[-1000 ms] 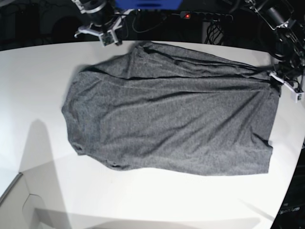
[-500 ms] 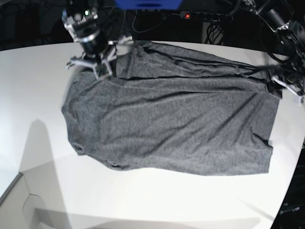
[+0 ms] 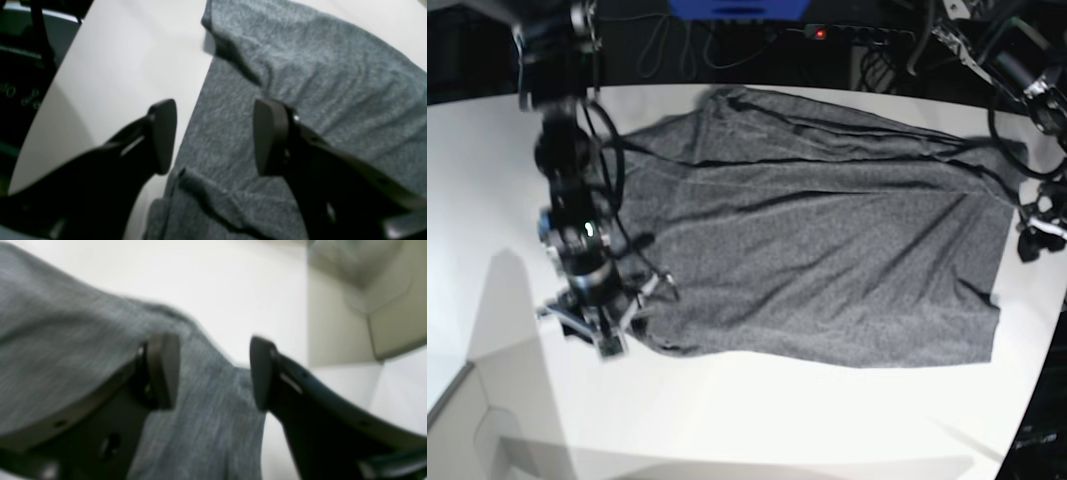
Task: Layout the t-shirt on the table in an organized manner, then fold the t-shirt properly
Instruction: 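Release the shirt and move the right gripper to the hem corner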
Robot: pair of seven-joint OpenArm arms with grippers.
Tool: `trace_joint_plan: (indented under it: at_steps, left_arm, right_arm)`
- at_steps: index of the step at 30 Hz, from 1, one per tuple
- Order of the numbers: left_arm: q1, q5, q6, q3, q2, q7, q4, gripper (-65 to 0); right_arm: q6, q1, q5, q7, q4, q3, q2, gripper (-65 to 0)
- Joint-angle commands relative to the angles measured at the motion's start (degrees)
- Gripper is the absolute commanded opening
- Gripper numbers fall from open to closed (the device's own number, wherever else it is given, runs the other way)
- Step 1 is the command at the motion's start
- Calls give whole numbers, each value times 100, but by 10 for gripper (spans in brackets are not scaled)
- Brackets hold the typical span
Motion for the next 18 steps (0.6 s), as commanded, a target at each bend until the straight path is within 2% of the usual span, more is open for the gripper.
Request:
trace_joint_plan:
  at_steps: [1,4,8,11,14,18]
  left_arm:
    - [-38,-115,-1,5,-103,-110,133,-294]
    - [67,-106,-1,5,-103,-110,212,-294]
    - [366,-115,-1,-4,-218,-110,256,-294]
    - [454,-115,-1,-13,-341,-128,177,-294]
    - [463,-115,-1,-31,-350,-128,177,-294]
    - [428,-106,-1,-321,-332,-119,177,-294]
  right_arm:
    - [-14,479,-8,154,-343,-7,5,-288]
    - [100,1411,-8,612,-1917,-7,-4,-285]
    - [452,2158,-8,1420,-3473,-16,-4,-286]
    - [496,2597,-17,1904,-4511,10,-4,-286]
    - [505,2808,-17,2141,-5161,1,-4,-286]
    - [513,2791,-17,2194,-5442,-16,-92,-286]
